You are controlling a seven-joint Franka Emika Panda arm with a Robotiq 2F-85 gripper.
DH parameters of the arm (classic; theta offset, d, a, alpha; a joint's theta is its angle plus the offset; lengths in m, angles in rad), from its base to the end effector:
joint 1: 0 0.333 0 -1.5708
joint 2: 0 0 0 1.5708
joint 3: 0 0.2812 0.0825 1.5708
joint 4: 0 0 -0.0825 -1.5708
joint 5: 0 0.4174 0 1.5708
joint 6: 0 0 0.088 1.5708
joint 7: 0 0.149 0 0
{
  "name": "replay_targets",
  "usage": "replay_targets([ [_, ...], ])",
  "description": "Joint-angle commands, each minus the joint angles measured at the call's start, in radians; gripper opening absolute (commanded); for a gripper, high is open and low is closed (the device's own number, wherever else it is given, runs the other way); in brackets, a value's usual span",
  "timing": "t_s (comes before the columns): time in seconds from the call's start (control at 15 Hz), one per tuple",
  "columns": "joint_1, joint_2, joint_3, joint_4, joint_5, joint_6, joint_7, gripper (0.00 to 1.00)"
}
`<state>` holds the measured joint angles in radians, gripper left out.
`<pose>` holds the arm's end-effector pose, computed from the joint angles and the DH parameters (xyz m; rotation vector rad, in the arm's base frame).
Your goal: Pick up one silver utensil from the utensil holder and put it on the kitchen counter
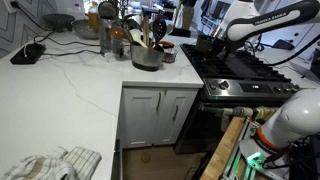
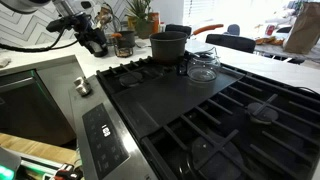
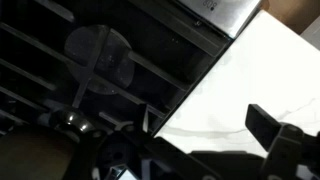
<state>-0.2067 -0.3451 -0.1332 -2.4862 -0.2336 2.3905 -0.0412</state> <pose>0.4706 -0.1721 0.3460 2.9377 -0.2139 0.3248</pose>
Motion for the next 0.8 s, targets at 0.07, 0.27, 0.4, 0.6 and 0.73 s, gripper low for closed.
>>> replay_targets([
  [0.07,0.002,0.000,-0.003,0.002,-0.001,-0.003,0.000,1.00],
  [0.27,0.002,0.000,-0.003,0.002,-0.001,-0.003,0.000,1.00],
  [0.4,0.027,0.002,0.001,0.032,0.043,-0.012,-0.002,1.00],
  [0.6,0.063,0.005,0.045,0.118,0.084,-0.043,0.048,1.00],
  [0.73,0.085,0.026,0.075,0.188,0.125,-0.021,0.115,1.00],
])
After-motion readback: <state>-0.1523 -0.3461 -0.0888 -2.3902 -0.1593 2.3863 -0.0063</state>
